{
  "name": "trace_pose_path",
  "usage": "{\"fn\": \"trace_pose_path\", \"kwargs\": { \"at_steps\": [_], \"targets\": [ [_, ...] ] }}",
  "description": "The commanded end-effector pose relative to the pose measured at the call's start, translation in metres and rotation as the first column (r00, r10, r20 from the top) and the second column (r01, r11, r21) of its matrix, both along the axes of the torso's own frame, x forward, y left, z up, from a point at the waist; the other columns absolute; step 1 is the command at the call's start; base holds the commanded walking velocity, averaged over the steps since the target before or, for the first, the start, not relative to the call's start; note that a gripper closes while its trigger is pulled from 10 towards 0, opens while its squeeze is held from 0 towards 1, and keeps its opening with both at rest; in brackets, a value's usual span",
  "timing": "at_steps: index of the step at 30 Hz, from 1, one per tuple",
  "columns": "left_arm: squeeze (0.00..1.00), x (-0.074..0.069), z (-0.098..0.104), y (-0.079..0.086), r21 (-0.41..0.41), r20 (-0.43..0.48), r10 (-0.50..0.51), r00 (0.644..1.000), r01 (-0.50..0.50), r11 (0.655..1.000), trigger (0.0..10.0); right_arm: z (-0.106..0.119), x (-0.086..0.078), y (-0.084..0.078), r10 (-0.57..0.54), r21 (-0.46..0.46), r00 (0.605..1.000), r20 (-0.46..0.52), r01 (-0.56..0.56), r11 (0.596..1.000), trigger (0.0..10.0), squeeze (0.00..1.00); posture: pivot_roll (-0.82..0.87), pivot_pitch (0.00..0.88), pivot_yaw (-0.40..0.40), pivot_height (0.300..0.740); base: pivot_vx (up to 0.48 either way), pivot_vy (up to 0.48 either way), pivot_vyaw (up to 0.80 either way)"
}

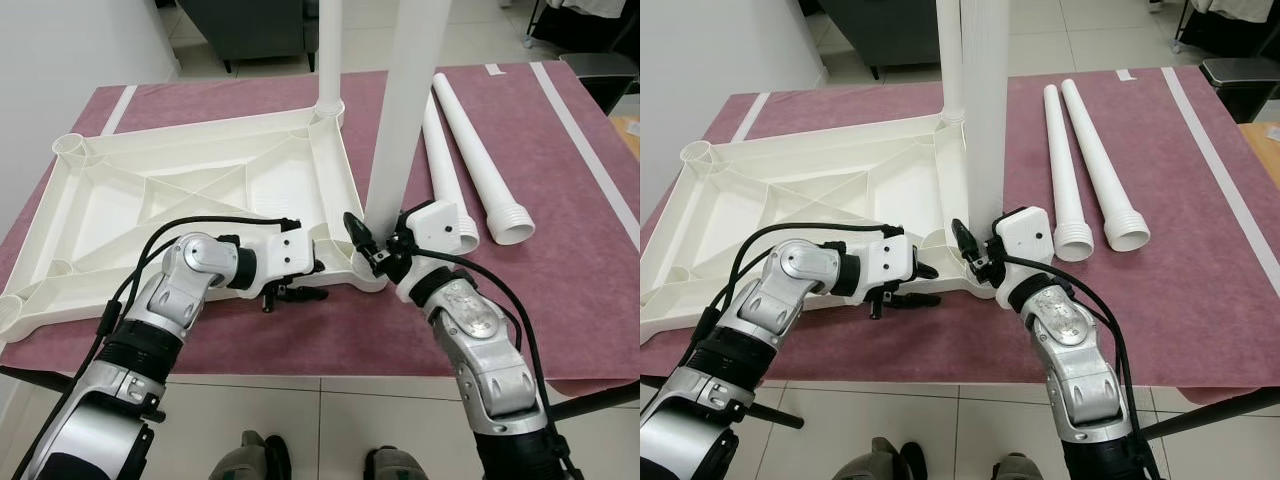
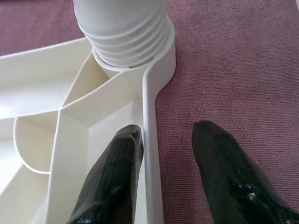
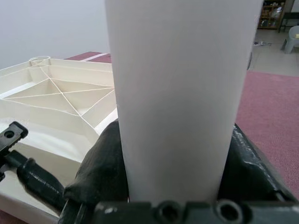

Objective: Building children table

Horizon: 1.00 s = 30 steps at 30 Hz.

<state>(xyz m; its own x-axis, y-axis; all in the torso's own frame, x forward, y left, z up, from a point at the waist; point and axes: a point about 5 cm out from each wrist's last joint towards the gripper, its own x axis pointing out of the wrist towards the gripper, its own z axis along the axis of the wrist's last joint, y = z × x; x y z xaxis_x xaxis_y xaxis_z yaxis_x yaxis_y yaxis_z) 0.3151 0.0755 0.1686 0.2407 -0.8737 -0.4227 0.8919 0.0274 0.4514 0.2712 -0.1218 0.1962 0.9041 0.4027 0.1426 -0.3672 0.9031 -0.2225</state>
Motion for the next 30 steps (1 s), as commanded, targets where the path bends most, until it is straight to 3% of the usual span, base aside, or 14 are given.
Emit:
{"fn": "trace_pose_path", "kwargs": {
  "at_steps": [1, 6, 7, 12, 13, 14, 15, 16, 17, 24, 25, 26, 27, 30],
  "targets": [
    [0.0, 0.007, -0.001, 0.005, -0.051, 0.061, 0.157, 0.986, -0.154, 0.987, 10.0, -0.036, 0.002, -0.011, -0.109, -0.043, 0.98, -0.168, 0.103, 0.994, 10.0, 0.0, -0.12, 0.151, 0.139, 0.74, 0.0, 0.0, 0.0],
    [0.0, 0.011, -0.004, 0.007, -0.04, 0.038, 0.198, 0.98, -0.196, 0.98, 10.0, -0.042, -0.002, -0.018, -0.21, -0.043, 0.963, -0.168, 0.205, 0.978, 10.0, 0.0, -0.12, 0.154, 0.141, 0.74, 0.0, 0.0, 0.0],
    [0.0, 0.013, -0.005, 0.008, -0.036, 0.028, 0.219, 0.975, -0.218, 0.975, 8.6, -0.046, -0.004, -0.022, -0.283, -0.036, 0.944, -0.172, 0.281, 0.959, 10.0, 0.0, -0.12, 0.156, 0.141, 0.74, 0.0, 0.0, 0.0],
    [0.0, 0.015, -0.005, 0.008, -0.033, 0.022, 0.233, 0.972, -0.232, 0.972, 8.6, -0.049, -0.006, -0.024, -0.331, -0.033, 0.927, -0.176, 0.331, 0.943, 10.0, 0.0, -0.12, 0.156, 0.141, 0.74, 0.0, 0.0, 0.0],
    [0.0, 0.017, -0.006, 0.009, -0.028, 0.016, 0.249, 0.968, -0.249, 0.968, 7.6, -0.054, -0.01, -0.025, -0.396, -0.036, 0.898, -0.193, 0.397, 0.917, 10.0, 0.0, -0.11, 0.162, 0.143, 0.74, 0.0, 0.0, 0.0],
    [0.0, 0.018, -0.007, 0.009, -0.024, 0.01, 0.263, 0.965, -0.263, 0.965, 5.4, -0.059, -0.014, -0.023, -0.437, -0.041, 0.876, -0.205, 0.438, 0.898, 10.0, 0.0, -0.11, 0.164, 0.144, 0.74, 0.0, 0.0, 0.0],
    [0.0, 0.018, -0.007, 0.009, -0.024, 0.01, 0.263, 0.965, -0.263, 0.965, 5.4, -0.059, -0.014, -0.023, -0.437, -0.041, 0.876, -0.205, 0.438, 0.898, 10.0, 0.0, -0.11, 0.164, 0.144, 0.74, 0.0, 0.0, 0.0],
    [0.0, 0.019, -0.007, 0.009, -0.023, 0.003, 0.268, 0.964, -0.267, 0.963, 3.6, -0.062, -0.016, -0.02, -0.458, -0.053, 0.864, -0.208, 0.457, 0.888, 10.0, 0.0, -0.11, 0.164, 0.144, 0.74, 0.0, 0.0, 0.0],
    [0.0, 0.019, -0.008, 0.009, -0.023, -0.002, 0.269, 0.963, -0.269, 0.963, 0.2, -0.063, -0.018, -0.019, -0.468, -0.061, 0.859, -0.208, 0.466, 0.883, 10.0, 0.0, -0.11, 0.164, 0.144, 0.74, 0.0, 0.0, 0.0],
    [0.0, 0.02, -0.008, 0.01, -0.014, -0.005, 0.274, 0.962, -0.274, 0.962, 0.0, -0.063, -0.018, -0.016, -0.459, -0.058, 0.866, -0.2, 0.457, 0.888, 10.0, 0.04, -0.12, 0.167, 0.146, 0.74, 0.0, 0.0, 0.0],
    [0.0, 0.02, -0.008, 0.01, -0.012, -0.008, 0.275, 0.961, -0.275, 0.961, 0.0, -0.062, -0.018, -0.015, -0.457, -0.058, 0.868, -0.195, 0.455, 0.888, 10.0, 0.25, -0.12, 0.168, 0.146, 0.74, 0.0, 0.0, 0.0],
    [0.0, 0.019, -0.009, 0.011, -0.01, -0.011, 0.27, 0.963, -0.27, 0.963, 0.0, -0.062, -0.018, -0.015, -0.457, -0.057, 0.869, -0.19, 0.455, 0.889, 10.0, 0.93, -0.12, 0.168, 0.146, 0.74, 0.0, 0.0, 0.0],
    [0.0, 0.019, -0.009, 0.011, -0.009, -0.014, 0.268, 0.963, -0.268, 0.963, 0.0, -0.061, -0.017, -0.015, -0.454, -0.054, 0.871, -0.186, 0.453, 0.89, 10.0, 1.0, -0.12, 0.168, 0.146, 0.74, 0.0, 0.0, 0.0],
    [0.0, 0.018, -0.01, 0.011, -0.006, -0.019, 0.259, 0.966, -0.259, 0.966, 0.0, -0.06, -0.016, -0.013, -0.445, -0.047, 0.878, -0.178, 0.444, 0.895, 10.0, 1.0, -0.12, 0.168, 0.146, 0.74, 0.0, 0.0, 0.0]
  ]
}}
